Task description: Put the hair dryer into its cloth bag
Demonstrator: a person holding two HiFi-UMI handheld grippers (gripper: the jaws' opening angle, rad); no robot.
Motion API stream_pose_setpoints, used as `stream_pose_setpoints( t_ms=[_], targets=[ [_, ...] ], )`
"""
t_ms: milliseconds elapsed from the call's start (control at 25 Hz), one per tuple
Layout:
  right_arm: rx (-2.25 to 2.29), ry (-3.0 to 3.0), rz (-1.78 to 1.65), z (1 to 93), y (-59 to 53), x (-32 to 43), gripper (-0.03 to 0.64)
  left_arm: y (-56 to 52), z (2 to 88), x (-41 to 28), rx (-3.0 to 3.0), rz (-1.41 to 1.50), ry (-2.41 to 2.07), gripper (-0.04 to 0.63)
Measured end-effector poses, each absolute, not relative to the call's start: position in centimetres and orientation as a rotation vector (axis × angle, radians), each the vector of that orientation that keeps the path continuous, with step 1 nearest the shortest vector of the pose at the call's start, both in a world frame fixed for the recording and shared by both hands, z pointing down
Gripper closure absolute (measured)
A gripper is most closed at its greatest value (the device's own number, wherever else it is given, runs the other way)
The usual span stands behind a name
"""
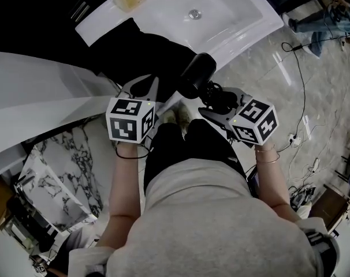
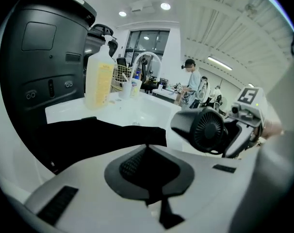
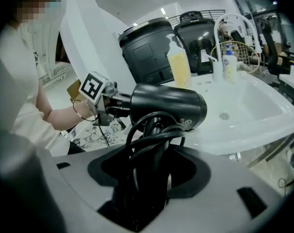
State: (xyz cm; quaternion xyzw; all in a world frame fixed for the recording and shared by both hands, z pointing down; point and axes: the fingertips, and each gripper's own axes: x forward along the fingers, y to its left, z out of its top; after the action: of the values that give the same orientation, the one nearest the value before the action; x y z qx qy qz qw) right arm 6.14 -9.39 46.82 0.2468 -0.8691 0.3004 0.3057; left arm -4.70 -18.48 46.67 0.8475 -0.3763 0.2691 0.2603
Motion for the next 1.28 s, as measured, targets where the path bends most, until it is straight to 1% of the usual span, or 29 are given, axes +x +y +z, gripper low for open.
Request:
stream_pose_setpoints(
  t_ms=[320, 520, 1280],
  targets=[
    [0.432, -2.318, 0.847, 47.9, -7.2, 4.3, 0.377, -19.2, 43.9, -4.8, 2.355, 0.648, -1.066, 0.580],
    [0.351, -2.287, 0.867, 48.8, -7.2, 3.5, 0.377, -19.0, 43.3, -5.1, 2.370, 0.651, -1.069, 0.580],
    [0.396, -2.143, 0.859, 50.4, -11.8, 1.1, 0.374, -17.5, 41.6, -6.2, 2.399, 0.620, -1.106, 0.580]
  ],
)
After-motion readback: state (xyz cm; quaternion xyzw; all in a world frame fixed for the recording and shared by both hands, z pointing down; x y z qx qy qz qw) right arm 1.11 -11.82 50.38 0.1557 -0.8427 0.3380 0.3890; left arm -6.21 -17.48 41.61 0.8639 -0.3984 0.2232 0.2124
